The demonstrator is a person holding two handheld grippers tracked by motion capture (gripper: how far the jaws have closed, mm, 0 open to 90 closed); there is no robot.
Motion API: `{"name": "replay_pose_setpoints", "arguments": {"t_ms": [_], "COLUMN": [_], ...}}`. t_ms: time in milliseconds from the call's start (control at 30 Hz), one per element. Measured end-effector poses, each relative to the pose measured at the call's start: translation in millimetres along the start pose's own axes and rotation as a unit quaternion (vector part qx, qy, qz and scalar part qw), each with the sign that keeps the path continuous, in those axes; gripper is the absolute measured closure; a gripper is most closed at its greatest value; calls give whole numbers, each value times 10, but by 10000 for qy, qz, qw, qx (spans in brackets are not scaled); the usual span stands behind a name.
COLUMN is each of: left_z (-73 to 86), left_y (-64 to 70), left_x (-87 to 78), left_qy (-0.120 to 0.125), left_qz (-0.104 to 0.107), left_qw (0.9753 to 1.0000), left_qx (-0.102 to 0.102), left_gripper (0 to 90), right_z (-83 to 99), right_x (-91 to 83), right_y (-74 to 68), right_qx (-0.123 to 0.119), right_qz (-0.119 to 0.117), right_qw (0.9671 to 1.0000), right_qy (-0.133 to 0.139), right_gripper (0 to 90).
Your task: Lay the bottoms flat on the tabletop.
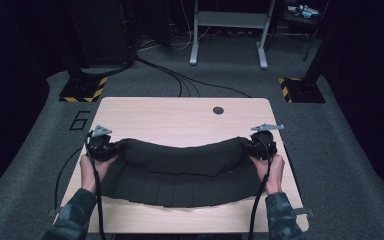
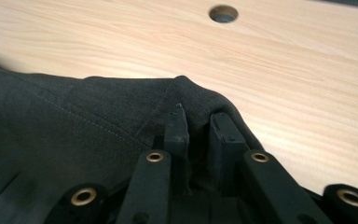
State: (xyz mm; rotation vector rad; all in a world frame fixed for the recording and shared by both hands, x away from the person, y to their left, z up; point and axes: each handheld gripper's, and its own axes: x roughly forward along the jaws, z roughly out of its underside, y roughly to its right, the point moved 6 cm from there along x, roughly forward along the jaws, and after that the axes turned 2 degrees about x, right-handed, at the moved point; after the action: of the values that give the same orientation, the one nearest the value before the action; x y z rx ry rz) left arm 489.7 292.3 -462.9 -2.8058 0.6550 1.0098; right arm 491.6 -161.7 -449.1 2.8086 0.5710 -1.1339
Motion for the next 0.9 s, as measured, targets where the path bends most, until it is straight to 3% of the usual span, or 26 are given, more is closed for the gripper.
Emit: {"name": "replay_pose_setpoints", "arguments": {"t_ms": [67, 100, 133, 267, 367, 433, 567, 733, 767, 833, 900], "left_z": [-57, -57, -59, 65, 191, 274, 428, 652, 676, 703, 729], "left_y": [-85, -85, -104, -99, -54, -36, 7, 13, 13, 24, 47], "left_x": [191, 191, 229, 354, 418, 478, 587, 686, 690, 666, 654], "left_qy": [-234, -234, -295, -587, -664, -764, -1067, -1406, -1265, -1268, -1190], "left_qz": [-156, -156, -186, -175, -70, -43, -43, -164, -194, -223, -286], "left_qw": [9995, 9995, 9993, 9979, 9975, 9967, 9942, 9899, 9917, 9917, 9925], "left_qx": [-120, -120, -160, -210, -249, -287, -149, -66, -105, -65, -7], "left_gripper": [826, 690, 690, 430, 307, 265, 194, 144, 139, 138, 136], "right_z": [-91, -91, -145, -137, 56, 190, 445, 671, 705, 772, 791], "right_x": [127, 127, 241, 336, 381, 426, 588, 781, 808, 834, 822], "right_y": [49, 49, 111, 136, 55, 19, 2, -21, -24, -40, -41], "right_qx": [175, 175, 226, 452, 271, 238, 217, 69, 17, -93, -99], "right_qz": [142, 142, 400, 331, 210, 97, 31, 152, 156, 248, 247], "right_qw": [9997, 9997, 9987, 9979, 9982, 9975, 9953, 9919, 9916, 9904, 9920], "right_qy": [-48, -48, -216, -315, -488, -661, -944, -1259, -1282, -1353, -1236], "right_gripper": [747, 747, 663, 532, 399, 327, 158, 11, 6, 0, 0]}}
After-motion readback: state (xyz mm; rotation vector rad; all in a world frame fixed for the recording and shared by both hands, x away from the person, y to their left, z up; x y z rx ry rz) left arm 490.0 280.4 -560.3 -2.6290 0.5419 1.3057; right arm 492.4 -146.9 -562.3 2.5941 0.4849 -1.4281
